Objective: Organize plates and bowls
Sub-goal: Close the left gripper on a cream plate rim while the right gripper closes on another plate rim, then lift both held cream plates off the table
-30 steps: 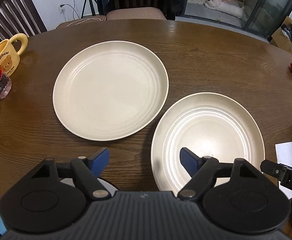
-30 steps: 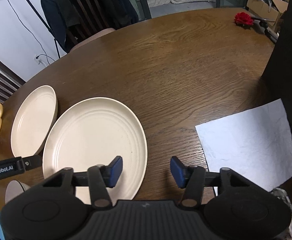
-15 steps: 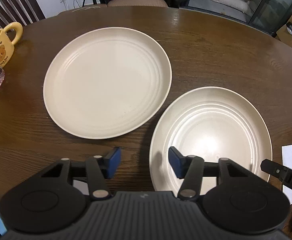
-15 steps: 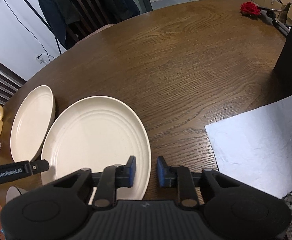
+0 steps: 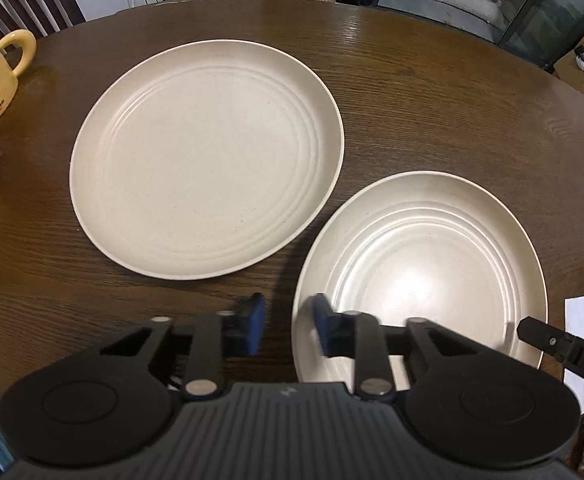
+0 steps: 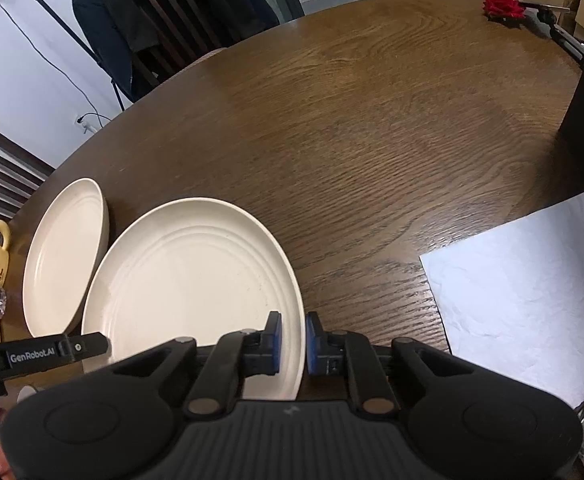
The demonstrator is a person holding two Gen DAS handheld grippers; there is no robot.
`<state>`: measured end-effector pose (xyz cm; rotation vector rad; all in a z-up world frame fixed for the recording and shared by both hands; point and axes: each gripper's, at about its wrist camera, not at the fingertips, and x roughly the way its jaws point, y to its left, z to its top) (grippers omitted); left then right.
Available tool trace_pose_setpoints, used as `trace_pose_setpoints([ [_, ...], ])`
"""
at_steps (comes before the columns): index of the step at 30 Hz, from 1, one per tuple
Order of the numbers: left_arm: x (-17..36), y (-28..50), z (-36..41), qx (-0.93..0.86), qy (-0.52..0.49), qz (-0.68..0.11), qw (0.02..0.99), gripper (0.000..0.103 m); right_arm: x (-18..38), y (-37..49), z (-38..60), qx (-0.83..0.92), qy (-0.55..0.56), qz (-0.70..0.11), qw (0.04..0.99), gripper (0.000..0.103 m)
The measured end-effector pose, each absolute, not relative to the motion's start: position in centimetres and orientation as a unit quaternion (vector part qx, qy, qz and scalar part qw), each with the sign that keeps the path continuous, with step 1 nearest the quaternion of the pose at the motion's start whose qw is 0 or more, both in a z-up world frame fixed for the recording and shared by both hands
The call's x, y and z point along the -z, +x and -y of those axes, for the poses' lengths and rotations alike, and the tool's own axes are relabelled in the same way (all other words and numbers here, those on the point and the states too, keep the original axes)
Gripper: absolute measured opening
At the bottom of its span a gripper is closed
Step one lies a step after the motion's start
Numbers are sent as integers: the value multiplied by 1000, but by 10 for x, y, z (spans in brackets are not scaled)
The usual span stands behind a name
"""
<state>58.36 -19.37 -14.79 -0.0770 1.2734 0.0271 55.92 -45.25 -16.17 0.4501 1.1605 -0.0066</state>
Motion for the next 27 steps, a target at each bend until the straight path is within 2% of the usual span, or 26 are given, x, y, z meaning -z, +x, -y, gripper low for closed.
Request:
trace_pose_setpoints([
  [6,149,584,191,-2,-52,-591,805,12,164,558,454,1,217,-542,812,7],
  [27,146,581,207,-4,-19,-583,812,11,163,554,452,1,212,-532,820,6],
])
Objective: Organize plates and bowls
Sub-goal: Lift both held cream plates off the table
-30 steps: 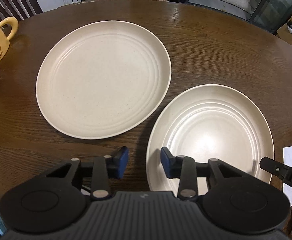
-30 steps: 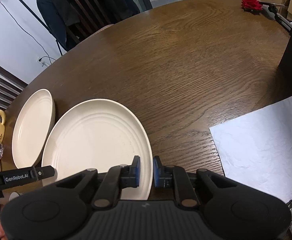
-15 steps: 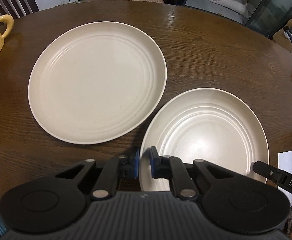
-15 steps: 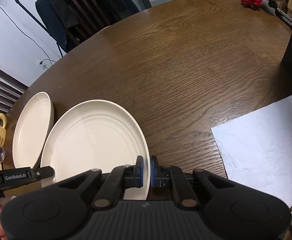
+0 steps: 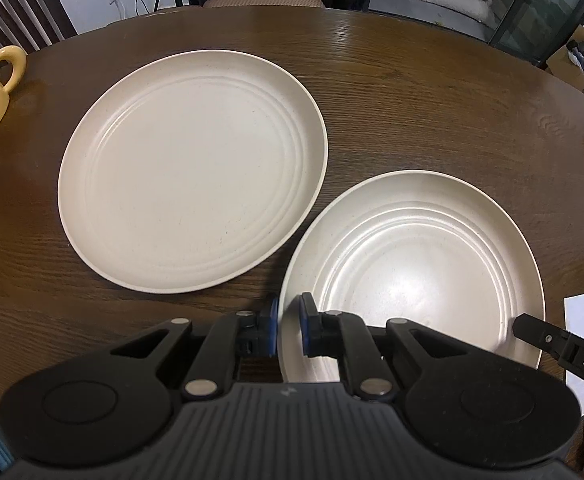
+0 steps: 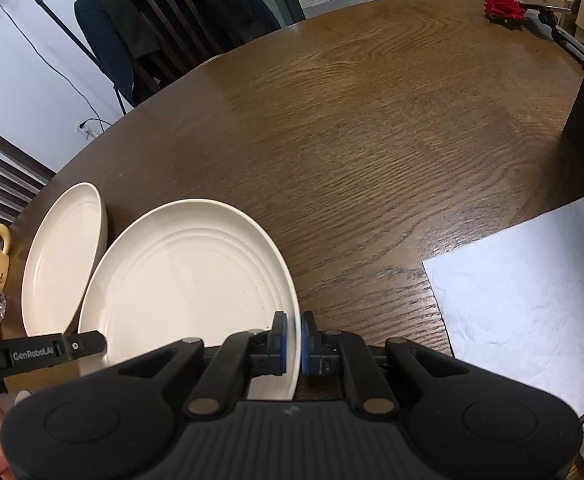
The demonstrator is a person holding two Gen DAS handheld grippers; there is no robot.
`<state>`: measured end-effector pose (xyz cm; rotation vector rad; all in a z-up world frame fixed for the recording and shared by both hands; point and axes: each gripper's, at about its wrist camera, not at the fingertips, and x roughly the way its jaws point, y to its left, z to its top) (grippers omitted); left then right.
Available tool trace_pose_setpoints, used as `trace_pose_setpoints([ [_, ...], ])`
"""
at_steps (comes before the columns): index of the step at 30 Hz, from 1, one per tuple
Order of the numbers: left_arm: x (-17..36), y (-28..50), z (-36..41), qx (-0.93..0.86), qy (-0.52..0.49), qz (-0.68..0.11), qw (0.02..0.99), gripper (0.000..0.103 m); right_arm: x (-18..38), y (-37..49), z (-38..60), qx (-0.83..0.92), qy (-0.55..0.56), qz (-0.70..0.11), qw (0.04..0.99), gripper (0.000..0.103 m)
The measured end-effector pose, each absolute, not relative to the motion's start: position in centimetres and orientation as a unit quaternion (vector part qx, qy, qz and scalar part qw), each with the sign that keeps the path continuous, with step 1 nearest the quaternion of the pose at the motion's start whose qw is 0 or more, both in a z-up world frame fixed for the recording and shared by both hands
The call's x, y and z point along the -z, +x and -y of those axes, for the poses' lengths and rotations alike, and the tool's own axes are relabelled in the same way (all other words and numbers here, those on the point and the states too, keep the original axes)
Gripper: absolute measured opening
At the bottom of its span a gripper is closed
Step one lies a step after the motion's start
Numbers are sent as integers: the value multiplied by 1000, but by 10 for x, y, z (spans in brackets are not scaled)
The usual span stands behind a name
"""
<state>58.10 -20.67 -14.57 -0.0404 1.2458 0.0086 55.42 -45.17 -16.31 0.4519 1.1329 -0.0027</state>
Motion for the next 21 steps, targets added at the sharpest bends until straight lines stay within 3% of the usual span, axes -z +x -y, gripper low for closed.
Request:
trace_pose_setpoints([
  [21,147,580,216,-8,-5,-581,814,12,163,554,448,2,206,-532,821,7],
])
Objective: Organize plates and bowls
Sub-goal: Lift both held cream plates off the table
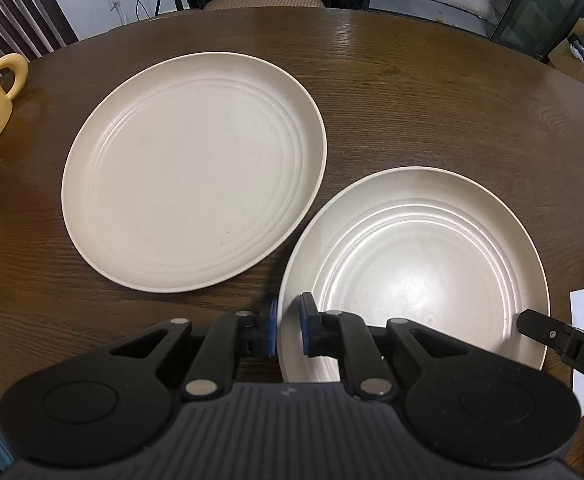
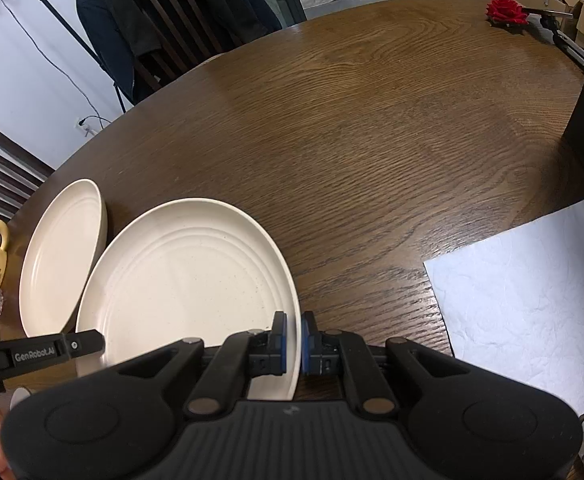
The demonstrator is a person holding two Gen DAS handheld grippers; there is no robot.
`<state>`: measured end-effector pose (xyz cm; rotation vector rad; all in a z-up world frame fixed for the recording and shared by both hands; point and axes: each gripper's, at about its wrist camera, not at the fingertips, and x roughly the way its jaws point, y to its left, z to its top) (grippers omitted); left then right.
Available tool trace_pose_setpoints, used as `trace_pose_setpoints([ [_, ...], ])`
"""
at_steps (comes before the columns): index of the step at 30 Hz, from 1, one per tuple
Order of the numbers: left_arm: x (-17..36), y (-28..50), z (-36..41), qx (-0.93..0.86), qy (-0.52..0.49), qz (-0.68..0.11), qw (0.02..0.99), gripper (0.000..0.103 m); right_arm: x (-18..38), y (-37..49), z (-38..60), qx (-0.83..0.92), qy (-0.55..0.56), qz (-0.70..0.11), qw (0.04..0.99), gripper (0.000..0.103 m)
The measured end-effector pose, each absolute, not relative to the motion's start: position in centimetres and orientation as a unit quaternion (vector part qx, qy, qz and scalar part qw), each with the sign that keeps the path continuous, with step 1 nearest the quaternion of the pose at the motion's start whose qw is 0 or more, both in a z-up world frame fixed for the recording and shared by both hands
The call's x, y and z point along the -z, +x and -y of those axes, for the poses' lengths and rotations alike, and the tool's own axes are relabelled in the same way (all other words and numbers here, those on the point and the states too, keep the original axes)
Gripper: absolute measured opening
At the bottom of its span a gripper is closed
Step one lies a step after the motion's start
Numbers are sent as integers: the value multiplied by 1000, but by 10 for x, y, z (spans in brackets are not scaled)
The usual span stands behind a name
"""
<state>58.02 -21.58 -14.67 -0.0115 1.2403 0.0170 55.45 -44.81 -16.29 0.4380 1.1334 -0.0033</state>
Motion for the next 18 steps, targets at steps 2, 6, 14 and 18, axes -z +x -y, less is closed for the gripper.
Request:
trace_pose_setpoints([
  [2,147,581,217,-8,-4,-581,814,12,163,555,448,2,205,-533,821,7],
  [6,147,581,220,-8,-1,-580,815,12,162,553,448,3,203,-533,821,7],
  [14,142,580,224,-2,6,-575,818,11,156,551,450,8,203,-528,824,7],
  [18,140,579,224,-1,7,-573,819,11,153,550,451,8,203,-525,826,6],
])
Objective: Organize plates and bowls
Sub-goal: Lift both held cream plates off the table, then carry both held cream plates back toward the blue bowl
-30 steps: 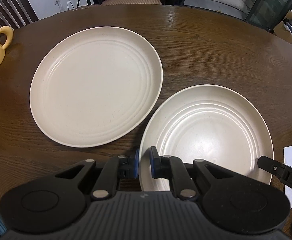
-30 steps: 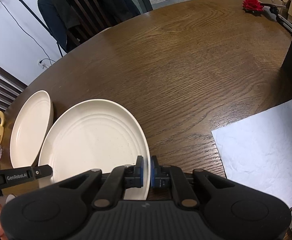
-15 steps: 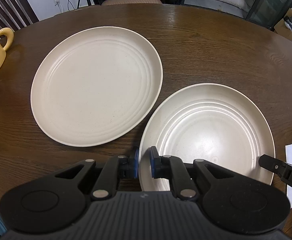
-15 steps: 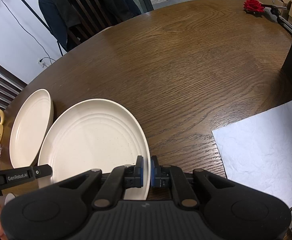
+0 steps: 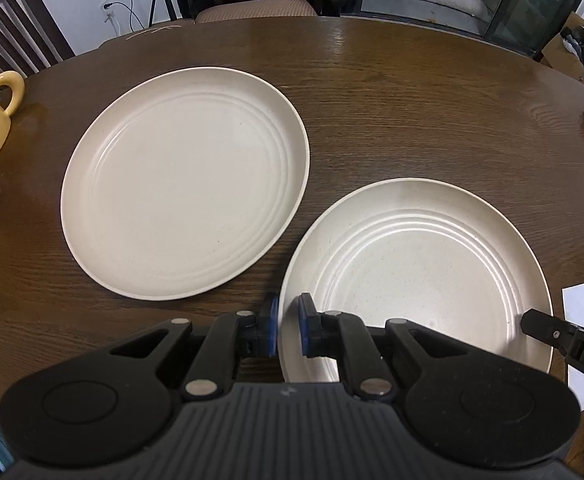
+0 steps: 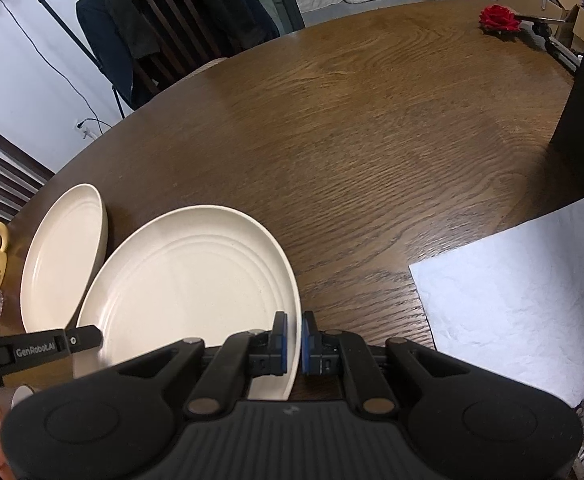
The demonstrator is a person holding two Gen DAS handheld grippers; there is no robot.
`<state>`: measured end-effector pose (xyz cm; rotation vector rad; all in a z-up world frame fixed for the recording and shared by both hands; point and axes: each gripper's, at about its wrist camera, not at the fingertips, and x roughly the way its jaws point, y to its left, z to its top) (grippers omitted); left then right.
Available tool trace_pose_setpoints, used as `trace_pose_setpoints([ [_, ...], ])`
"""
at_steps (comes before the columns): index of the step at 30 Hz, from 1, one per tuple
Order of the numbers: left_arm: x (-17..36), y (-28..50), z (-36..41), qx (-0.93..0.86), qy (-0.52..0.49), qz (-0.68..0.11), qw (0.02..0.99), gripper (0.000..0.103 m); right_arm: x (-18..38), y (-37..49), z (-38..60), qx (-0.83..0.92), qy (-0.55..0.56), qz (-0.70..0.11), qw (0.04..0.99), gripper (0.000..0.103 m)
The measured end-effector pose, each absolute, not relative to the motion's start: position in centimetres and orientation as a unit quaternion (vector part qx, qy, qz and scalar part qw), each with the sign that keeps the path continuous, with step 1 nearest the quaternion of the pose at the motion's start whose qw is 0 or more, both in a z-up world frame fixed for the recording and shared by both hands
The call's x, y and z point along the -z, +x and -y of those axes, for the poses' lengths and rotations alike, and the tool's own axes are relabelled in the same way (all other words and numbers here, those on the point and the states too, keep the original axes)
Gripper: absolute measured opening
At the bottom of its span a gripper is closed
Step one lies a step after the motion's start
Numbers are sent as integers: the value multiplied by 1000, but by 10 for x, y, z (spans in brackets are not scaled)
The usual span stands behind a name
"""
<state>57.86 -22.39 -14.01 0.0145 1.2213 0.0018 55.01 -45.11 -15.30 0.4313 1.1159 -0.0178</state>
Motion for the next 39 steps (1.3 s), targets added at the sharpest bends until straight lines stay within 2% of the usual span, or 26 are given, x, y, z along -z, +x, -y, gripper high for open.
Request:
trace_pose_setpoints([
  [17,136,575,224,3,7,-567,823,10,146,543,449,11,198,-517,833,6],
  [39,100,556,219,8,-1,-543,839,10,106,527,446,8,188,-488,853,6],
])
